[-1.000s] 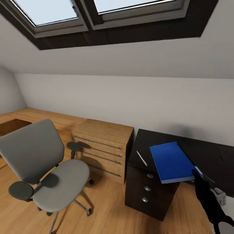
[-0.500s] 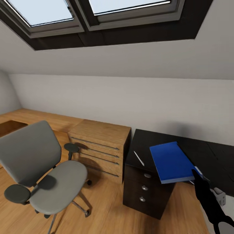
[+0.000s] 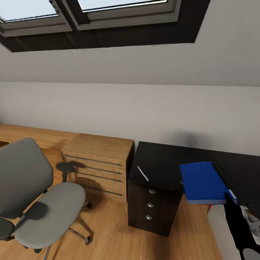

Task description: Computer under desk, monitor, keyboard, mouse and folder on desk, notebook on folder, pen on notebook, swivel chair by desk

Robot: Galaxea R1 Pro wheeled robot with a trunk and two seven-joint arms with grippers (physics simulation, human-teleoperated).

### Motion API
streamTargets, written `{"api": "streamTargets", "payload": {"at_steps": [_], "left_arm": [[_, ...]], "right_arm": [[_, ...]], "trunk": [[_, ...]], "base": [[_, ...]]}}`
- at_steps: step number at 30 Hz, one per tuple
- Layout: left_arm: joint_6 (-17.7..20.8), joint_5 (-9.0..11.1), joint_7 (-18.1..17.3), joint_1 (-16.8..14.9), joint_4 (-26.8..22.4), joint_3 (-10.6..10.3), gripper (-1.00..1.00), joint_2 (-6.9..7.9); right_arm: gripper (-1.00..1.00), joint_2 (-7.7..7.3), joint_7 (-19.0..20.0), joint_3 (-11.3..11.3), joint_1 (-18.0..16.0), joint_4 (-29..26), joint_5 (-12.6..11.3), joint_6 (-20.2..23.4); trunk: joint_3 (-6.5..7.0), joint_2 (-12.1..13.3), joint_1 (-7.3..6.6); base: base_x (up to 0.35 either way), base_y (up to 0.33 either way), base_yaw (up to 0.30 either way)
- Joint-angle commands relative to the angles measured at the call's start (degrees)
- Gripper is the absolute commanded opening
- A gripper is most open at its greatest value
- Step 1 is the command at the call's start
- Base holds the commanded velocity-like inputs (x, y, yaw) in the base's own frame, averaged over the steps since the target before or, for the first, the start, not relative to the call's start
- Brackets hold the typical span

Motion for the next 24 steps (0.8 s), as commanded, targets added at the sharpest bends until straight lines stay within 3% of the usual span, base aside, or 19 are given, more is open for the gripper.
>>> {"api": "streamTargets", "payload": {"at_steps": [1,12,15,17,20,21,23,24], "left_arm": [[-0.28,0.58,0.42,-0.05,0.00,-0.49,1.00,0.06],[-0.28,0.58,0.37,-0.04,0.03,-0.56,1.00,-0.02],[-0.28,0.58,0.40,-0.05,0.08,-0.57,1.00,-0.03],[-0.28,0.58,0.40,-0.05,0.09,-0.57,1.00,-0.03],[-0.28,0.58,0.37,-0.04,0.15,-0.58,1.00,-0.03],[-0.28,0.58,0.38,-0.04,0.16,-0.58,1.00,-0.03],[-0.28,0.58,0.40,-0.05,0.55,-0.58,1.00,-0.06],[-0.28,0.52,0.40,-0.05,0.99,-0.58,1.00,-0.10]], "right_arm": [[-1.00,0.06,0.28,-0.19,-0.08,0.03,-0.60,0.17],[-1.00,-0.04,-0.12,-0.07,-0.36,0.14,-0.66,-6.85],[-1.00,-0.08,-2.09,-0.03,-1.87,2.67,-0.59,-7.70],[-1.00,-0.19,-3.93,-0.02,-4.83,6.02,-0.62,-8.65],[-1.00,-0.96,-7.35,0.00,-14.23,15.83,-0.49,-12.93],[-1.00,-1.20,-7.71,0.01,-16.00,17.93,-0.46,-14.00],[-1.00,-3.71,-8.67,0.09,-25.73,30.85,-0.41,-21.56],[-1.00,-5.36,-8.75,0.21,-32.26,40.69,-0.44,-28.91]], "trunk": [[-0.10,-0.04,0.00],[-0.45,-0.04,0.00],[-0.54,-0.04,0.00],[-0.60,-0.04,0.00],[-0.68,-0.04,0.00],[-0.71,-0.04,0.00],[-0.75,-0.04,0.00],[-0.75,-0.04,0.00]], "base": [[0.000,0.000,-0.250],[0.000,0.000,-0.250],[0.000,0.000,-0.250],[0.000,0.000,-0.250],[0.000,0.000,-0.250],[0.000,0.000,-0.250],[0.000,0.000,-0.250],[0.000,0.000,-0.250]]}}
